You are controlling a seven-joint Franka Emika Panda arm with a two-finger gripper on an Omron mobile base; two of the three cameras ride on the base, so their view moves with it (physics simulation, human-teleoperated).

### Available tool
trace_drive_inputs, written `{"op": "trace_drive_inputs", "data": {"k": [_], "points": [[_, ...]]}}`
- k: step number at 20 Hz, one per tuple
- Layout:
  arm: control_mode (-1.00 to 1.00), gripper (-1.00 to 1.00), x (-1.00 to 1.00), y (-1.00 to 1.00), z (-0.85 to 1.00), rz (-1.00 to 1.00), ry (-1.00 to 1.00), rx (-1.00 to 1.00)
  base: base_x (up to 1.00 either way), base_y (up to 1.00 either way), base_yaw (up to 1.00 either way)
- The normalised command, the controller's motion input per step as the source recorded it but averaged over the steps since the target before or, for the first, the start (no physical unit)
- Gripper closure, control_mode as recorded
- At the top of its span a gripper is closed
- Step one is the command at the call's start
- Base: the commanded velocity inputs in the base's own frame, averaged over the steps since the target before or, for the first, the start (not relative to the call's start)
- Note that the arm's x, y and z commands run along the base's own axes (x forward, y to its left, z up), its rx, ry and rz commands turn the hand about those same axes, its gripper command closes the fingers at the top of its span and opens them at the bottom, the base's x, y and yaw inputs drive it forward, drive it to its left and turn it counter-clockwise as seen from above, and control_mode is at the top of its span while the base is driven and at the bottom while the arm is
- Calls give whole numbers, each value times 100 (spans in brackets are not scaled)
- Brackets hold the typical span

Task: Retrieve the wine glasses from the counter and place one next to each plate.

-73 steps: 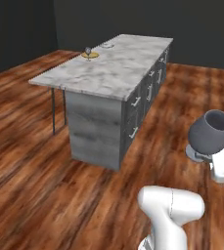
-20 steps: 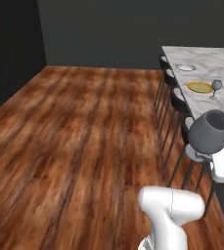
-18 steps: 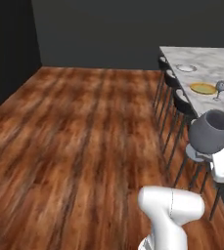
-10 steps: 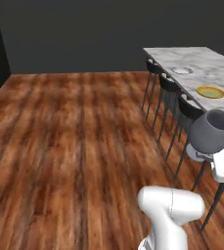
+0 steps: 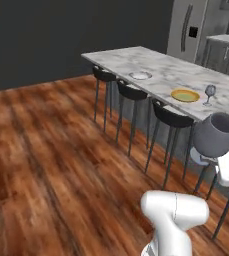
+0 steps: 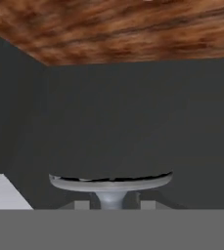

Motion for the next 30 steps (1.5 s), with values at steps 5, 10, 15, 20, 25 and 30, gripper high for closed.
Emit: {"op": "trace_drive_inputs", "data": {"k": [5,10,15,20,25,30], "points": [[100,100,0,0,0,0,0,0,79,66,-77],[100,100,0,0,0,0,0,0,86,70,-75],[100,100,0,0,0,0,0,0,91,73,-73],[100,100,0,0,0,0,0,0,80,100,-41],[100,100,0,0,0,0,0,0,85,100,-29],[100,100,0,0,0,0,0,0,100,100,-22]]}}
